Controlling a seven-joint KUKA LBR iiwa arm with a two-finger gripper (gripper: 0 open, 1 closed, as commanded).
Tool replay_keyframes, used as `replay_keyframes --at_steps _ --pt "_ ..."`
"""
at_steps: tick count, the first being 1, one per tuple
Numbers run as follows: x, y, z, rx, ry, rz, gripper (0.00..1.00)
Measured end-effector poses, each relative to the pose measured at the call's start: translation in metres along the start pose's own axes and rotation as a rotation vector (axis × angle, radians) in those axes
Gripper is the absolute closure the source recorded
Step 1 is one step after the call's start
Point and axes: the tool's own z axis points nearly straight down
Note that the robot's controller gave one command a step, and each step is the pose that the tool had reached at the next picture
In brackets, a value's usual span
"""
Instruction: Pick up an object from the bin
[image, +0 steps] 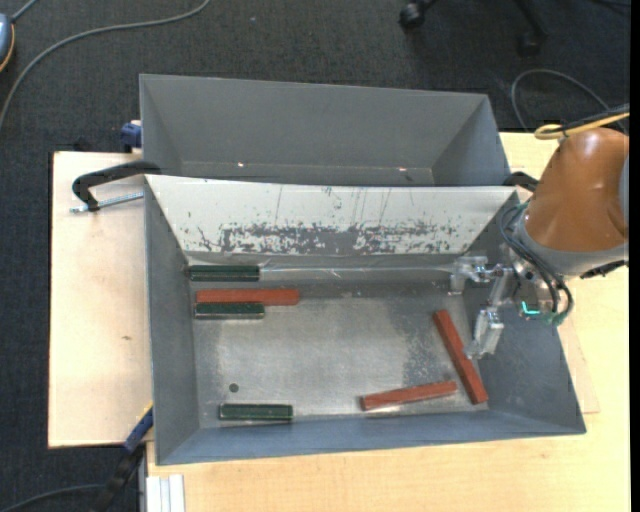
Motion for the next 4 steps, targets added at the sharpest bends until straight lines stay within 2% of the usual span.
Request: replay_keyframes --at_steps 1,2,3,4 --pt "0.052 0.019 0.002 0.001 -0.003 -0.303 0.0" --pt "0.05 0.071 0.062 -0.002 -0.002 -0.538 0.0" --pt "0.049 0.069 0.061 0.002 -0.005 -0.537 1.0" --pt "0.022 0.054 -0.067 0.008 -0.018 -0.527 1.0"
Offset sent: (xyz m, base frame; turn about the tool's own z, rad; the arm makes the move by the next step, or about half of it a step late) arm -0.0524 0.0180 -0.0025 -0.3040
